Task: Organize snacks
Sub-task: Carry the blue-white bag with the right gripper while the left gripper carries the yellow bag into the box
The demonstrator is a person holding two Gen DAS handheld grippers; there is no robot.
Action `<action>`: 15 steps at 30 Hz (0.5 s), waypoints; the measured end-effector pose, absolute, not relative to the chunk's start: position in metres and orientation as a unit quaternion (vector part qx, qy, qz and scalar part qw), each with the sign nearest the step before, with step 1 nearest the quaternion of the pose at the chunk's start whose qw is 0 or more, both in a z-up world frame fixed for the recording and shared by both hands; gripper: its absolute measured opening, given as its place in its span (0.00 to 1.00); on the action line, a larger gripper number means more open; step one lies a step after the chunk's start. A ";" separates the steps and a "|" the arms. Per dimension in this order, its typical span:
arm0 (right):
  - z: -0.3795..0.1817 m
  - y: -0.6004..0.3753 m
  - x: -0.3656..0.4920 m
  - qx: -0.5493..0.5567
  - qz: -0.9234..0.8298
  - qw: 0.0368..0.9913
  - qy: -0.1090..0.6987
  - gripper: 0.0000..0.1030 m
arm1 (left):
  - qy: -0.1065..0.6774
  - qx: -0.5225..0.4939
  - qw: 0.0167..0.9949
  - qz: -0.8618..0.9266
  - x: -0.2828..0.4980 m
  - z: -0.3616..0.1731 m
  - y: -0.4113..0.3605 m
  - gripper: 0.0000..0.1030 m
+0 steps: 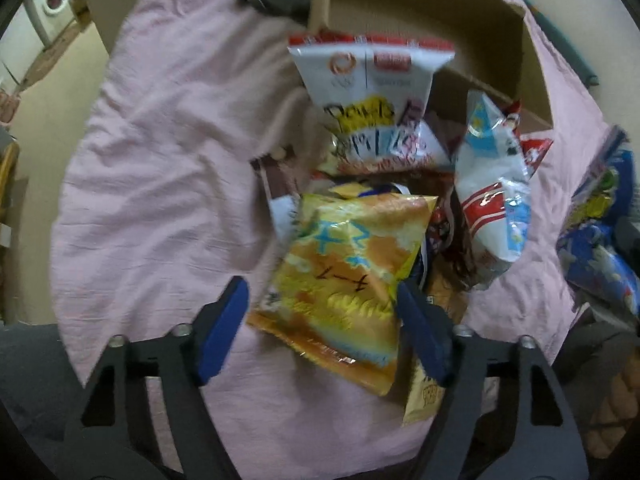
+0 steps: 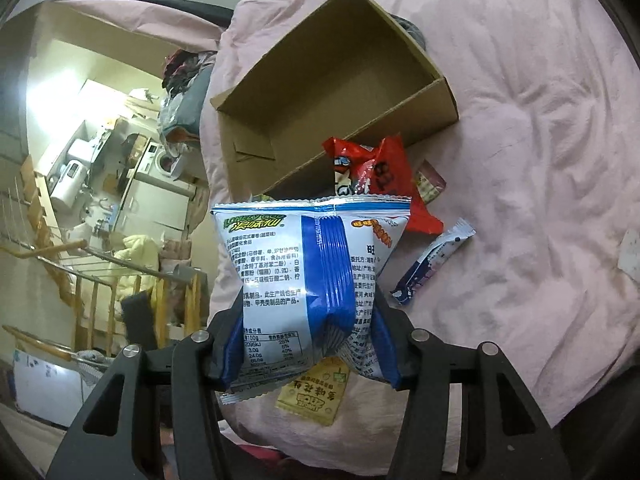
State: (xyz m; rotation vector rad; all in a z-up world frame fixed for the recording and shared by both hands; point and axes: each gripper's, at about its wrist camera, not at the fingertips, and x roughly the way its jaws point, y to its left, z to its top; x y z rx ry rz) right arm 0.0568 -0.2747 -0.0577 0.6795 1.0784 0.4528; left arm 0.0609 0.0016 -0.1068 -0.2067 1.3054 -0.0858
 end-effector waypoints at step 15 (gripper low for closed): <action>-0.068 -0.275 0.060 0.319 0.203 0.773 0.509 0.54 | 0.598 -0.066 0.797 -0.059 0.058 -0.101 -0.020 0.27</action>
